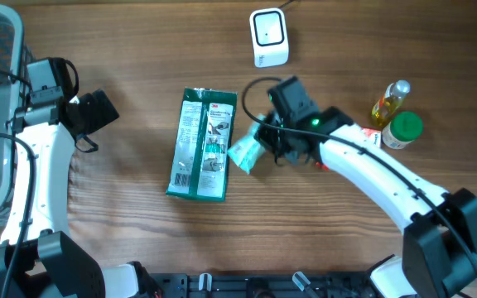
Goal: Scan the item barcode
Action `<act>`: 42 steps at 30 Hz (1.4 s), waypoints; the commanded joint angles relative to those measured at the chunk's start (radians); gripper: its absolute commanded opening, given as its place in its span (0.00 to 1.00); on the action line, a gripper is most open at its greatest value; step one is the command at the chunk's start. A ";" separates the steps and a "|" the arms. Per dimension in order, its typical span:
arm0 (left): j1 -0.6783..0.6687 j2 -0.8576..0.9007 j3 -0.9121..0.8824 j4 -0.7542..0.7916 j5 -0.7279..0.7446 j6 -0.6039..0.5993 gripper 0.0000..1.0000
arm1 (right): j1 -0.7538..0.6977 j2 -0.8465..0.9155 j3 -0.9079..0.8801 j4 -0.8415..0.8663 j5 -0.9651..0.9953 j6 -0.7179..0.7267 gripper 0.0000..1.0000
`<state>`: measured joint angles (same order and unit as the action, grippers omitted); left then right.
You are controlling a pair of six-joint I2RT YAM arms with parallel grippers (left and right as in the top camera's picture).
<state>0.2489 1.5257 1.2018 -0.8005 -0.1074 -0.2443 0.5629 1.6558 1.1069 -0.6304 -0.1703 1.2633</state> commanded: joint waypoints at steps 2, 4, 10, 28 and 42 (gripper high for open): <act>0.005 -0.007 0.009 0.003 -0.003 0.013 1.00 | 0.023 0.009 -0.085 -0.011 0.054 0.382 0.27; 0.005 -0.007 0.009 0.003 -0.003 0.013 1.00 | 0.022 0.006 -0.084 0.010 0.091 0.254 0.36; 0.005 -0.007 0.009 0.003 -0.003 0.013 1.00 | -0.051 -0.080 -0.031 0.134 0.037 -0.508 0.48; 0.005 -0.007 0.009 0.003 -0.003 0.013 1.00 | -0.081 -0.101 -0.035 -0.059 0.108 -0.949 0.86; 0.005 -0.007 0.009 0.003 -0.003 0.013 1.00 | -0.081 -0.101 -0.035 -0.043 0.108 -0.948 0.87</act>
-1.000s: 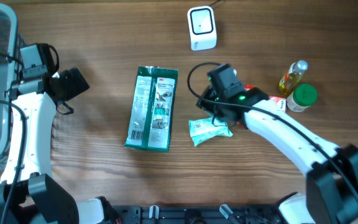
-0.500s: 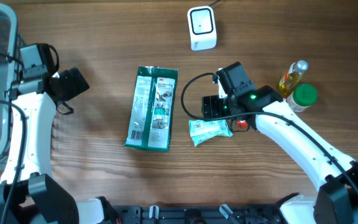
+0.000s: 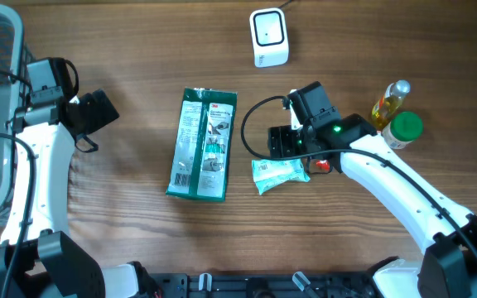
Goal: Scan the item barcode
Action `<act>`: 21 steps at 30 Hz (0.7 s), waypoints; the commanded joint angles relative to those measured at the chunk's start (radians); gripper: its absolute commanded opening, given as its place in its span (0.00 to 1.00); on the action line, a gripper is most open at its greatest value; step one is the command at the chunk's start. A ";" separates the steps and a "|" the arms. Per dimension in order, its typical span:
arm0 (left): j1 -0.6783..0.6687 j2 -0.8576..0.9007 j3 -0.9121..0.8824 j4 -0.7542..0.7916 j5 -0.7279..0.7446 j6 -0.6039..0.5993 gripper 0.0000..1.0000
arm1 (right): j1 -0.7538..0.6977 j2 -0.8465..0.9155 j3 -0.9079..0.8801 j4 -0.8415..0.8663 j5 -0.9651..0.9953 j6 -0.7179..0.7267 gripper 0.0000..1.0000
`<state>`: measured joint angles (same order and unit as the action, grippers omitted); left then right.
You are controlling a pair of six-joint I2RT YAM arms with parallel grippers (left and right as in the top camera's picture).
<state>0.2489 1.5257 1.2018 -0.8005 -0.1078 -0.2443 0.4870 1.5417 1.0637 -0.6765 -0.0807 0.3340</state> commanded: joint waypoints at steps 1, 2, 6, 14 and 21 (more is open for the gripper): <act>0.005 -0.007 0.009 0.003 -0.002 0.013 1.00 | -0.005 0.013 0.008 0.003 0.018 -0.019 0.87; 0.005 -0.007 0.009 0.003 -0.002 0.013 1.00 | -0.005 0.013 0.008 0.003 0.018 -0.018 0.87; 0.005 -0.007 0.009 0.003 -0.002 0.013 1.00 | -0.005 0.013 -0.014 0.009 0.014 -0.019 0.87; 0.005 -0.007 0.009 0.003 -0.002 0.013 1.00 | -0.005 0.013 -0.104 0.078 0.027 -0.018 0.88; 0.005 -0.007 0.009 0.003 -0.002 0.013 1.00 | -0.066 0.013 -0.150 0.079 0.011 0.006 0.93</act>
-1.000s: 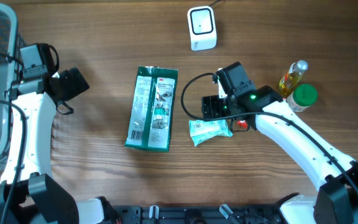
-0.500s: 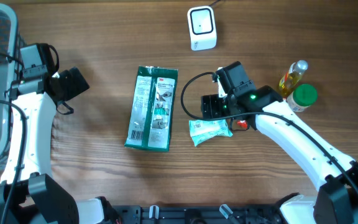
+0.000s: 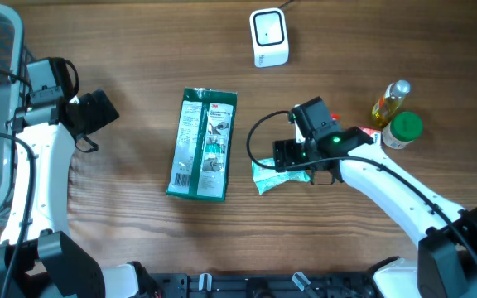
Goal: Scan the item barcode
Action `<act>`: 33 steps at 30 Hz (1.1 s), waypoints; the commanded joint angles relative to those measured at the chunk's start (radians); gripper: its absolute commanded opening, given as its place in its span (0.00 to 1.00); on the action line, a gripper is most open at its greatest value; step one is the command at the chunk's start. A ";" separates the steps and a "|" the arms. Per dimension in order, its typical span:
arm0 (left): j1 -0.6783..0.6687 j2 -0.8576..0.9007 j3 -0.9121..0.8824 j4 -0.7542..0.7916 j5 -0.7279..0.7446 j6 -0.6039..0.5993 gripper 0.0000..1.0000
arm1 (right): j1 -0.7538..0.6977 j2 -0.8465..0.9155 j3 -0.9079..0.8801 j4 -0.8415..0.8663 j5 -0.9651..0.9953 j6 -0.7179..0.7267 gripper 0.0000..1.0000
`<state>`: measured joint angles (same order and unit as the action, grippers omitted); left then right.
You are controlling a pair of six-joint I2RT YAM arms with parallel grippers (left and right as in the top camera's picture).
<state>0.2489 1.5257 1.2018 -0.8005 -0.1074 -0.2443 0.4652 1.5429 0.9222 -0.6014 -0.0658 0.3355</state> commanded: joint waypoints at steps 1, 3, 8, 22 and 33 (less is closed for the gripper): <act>0.005 -0.007 0.009 0.003 -0.003 0.013 1.00 | -0.069 0.011 -0.008 0.003 -0.046 0.005 0.92; 0.005 -0.007 0.009 0.003 -0.003 0.013 1.00 | -0.125 0.011 -0.012 0.003 -0.156 -0.026 0.89; 0.005 -0.007 0.009 0.003 -0.003 0.013 1.00 | -0.174 0.019 -0.053 0.011 -0.257 -0.100 0.73; 0.005 -0.007 0.009 0.003 -0.003 0.013 1.00 | -0.175 0.113 -0.117 0.122 -0.301 -0.100 0.68; 0.005 -0.007 0.009 0.003 -0.003 0.013 1.00 | -0.286 0.114 -0.117 0.082 -0.497 -0.219 0.68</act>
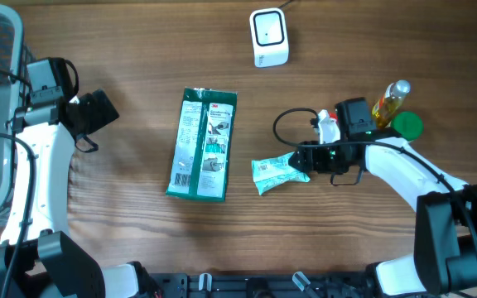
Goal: Scan the item barcode
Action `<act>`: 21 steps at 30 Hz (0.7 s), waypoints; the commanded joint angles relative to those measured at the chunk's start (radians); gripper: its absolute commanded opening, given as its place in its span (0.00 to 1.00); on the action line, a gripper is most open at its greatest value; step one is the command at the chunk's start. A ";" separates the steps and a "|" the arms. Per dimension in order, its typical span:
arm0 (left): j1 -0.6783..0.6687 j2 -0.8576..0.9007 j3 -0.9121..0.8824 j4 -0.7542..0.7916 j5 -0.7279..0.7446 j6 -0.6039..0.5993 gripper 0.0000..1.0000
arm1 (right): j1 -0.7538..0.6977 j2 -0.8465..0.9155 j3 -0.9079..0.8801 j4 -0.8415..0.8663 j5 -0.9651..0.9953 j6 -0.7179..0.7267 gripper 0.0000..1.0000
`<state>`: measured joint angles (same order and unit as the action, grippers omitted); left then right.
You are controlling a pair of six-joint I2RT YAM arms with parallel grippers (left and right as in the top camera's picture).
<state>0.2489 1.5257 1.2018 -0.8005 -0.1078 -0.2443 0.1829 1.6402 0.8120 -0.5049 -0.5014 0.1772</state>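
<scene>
A small teal packet lies flat on the wooden table, right of a large green pack that shows its printed back. My right gripper points left at table level, its fingertips at the packet's right end; it looks open. The white barcode scanner stands at the far middle. Far from all of these, my left gripper hovers at the left, and its jaws cannot be made out.
A yellow oil bottle and a green-lidded jar stand just behind the right wrist. A grey wire basket fills the left edge. The right arm's black cable loops over the table near the packet.
My right gripper has moved from above the teal packet to its right end and now points left. The packet lies where it was. The left arm has not moved.
At first my right gripper held the teal packet beside the green pack. Then the packet lay on the table under the gripper, which was later over it. Now the gripper sits at the packet's right end.
</scene>
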 commanded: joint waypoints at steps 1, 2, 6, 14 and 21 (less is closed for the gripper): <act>0.005 -0.007 0.009 0.003 -0.002 0.013 1.00 | -0.004 0.017 -0.011 -0.019 -0.076 -0.074 0.68; 0.005 -0.007 0.009 0.003 -0.002 0.013 1.00 | -0.004 0.017 -0.015 -0.018 -0.083 -0.073 0.68; 0.005 -0.007 0.009 0.003 -0.002 0.013 1.00 | -0.004 0.018 -0.080 0.082 -0.084 -0.049 0.68; 0.005 -0.007 0.009 0.003 -0.002 0.013 1.00 | -0.004 0.023 -0.133 0.161 -0.092 0.010 0.65; 0.005 -0.007 0.009 0.003 -0.002 0.013 1.00 | -0.004 0.023 -0.133 0.156 -0.105 0.009 0.64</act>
<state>0.2489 1.5257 1.2018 -0.8005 -0.1078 -0.2443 0.1776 1.6386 0.7074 -0.3355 -0.6140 0.1745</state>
